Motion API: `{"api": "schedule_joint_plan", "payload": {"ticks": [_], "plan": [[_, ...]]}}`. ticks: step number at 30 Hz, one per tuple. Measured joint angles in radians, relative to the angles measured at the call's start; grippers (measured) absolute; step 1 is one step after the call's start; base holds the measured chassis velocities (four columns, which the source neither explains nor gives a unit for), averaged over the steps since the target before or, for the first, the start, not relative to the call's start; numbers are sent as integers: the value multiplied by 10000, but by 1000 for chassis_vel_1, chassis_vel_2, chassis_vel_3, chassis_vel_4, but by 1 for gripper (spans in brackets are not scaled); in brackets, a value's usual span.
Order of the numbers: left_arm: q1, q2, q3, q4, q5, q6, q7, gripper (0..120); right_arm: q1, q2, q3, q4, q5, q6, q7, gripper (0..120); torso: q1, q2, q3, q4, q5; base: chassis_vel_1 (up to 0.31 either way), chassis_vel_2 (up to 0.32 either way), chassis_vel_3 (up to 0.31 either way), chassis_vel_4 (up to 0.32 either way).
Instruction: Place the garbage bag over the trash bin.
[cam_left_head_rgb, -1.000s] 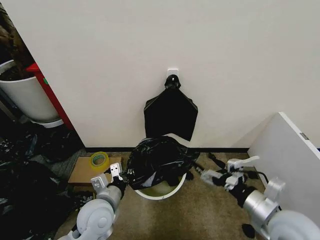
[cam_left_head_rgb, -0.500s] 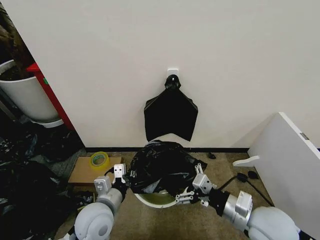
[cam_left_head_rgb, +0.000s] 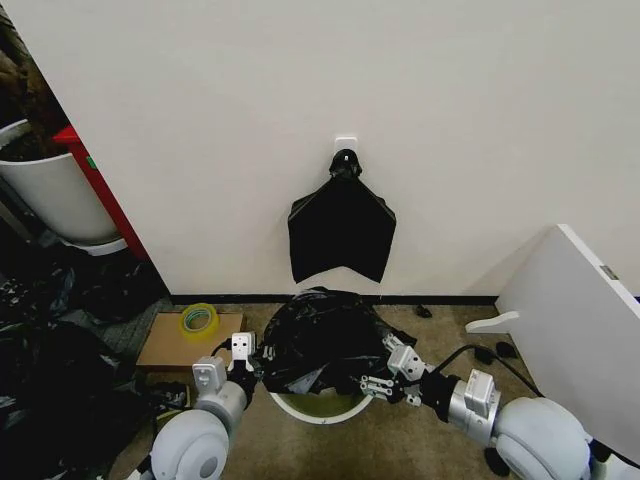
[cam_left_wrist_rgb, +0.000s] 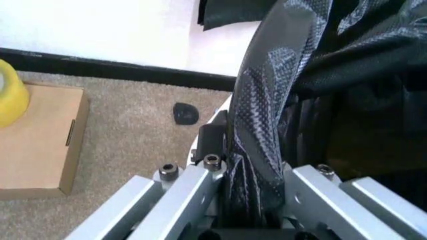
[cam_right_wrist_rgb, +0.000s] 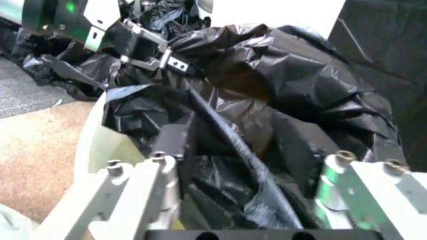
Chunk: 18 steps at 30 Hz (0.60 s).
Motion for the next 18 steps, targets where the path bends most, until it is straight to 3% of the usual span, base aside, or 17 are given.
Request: {"api": "schedule_joint_plan", "payload": {"ticks": [11,18], "plan": [[27,-154,-59,-23,61,12,-46,1,36,-127,-132,-112,-244,156,-267,0,0,0,-1,0,0,0,0,0,0],[35,-146,-130,-106,-44,21,-80,1,23,-141,-190,-97,-377,325,-221,0,0,0,-1,1,0,0,0,0,0]]}}
